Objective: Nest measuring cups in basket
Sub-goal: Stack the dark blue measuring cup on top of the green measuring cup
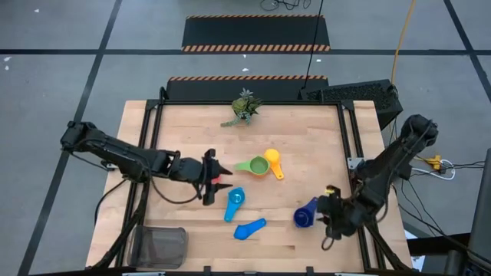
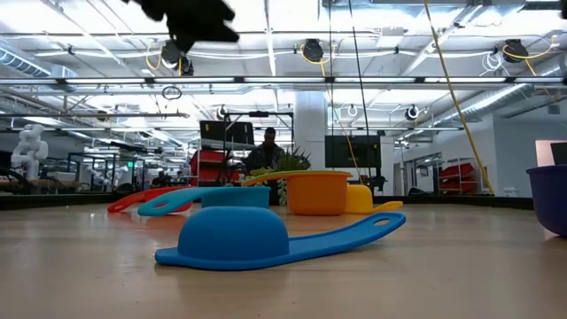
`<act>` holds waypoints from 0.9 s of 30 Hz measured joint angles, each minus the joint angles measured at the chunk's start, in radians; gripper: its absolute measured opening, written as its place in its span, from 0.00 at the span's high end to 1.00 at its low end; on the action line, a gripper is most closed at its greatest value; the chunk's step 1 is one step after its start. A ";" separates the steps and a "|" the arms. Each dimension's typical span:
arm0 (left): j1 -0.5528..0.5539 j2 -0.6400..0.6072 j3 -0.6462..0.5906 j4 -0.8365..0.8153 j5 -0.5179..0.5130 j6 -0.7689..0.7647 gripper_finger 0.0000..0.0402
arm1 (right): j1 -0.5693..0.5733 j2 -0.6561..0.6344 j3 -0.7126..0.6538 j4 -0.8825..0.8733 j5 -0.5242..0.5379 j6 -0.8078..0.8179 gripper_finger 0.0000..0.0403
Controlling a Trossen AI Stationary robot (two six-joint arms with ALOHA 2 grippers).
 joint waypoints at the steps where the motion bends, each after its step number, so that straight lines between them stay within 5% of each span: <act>1: -0.009 0.000 0.015 -0.006 -0.007 0.001 0.53 | 0.018 0.011 0.000 -0.003 0.000 0.012 0.68; 10: -0.021 0.000 0.129 -0.073 -0.039 0.067 0.55 | 0.145 0.056 0.000 -0.098 0.007 0.035 0.68; 27: -0.020 0.008 0.133 -0.106 -0.095 0.078 0.55 | 0.174 0.226 0.000 -0.135 0.302 -0.322 0.68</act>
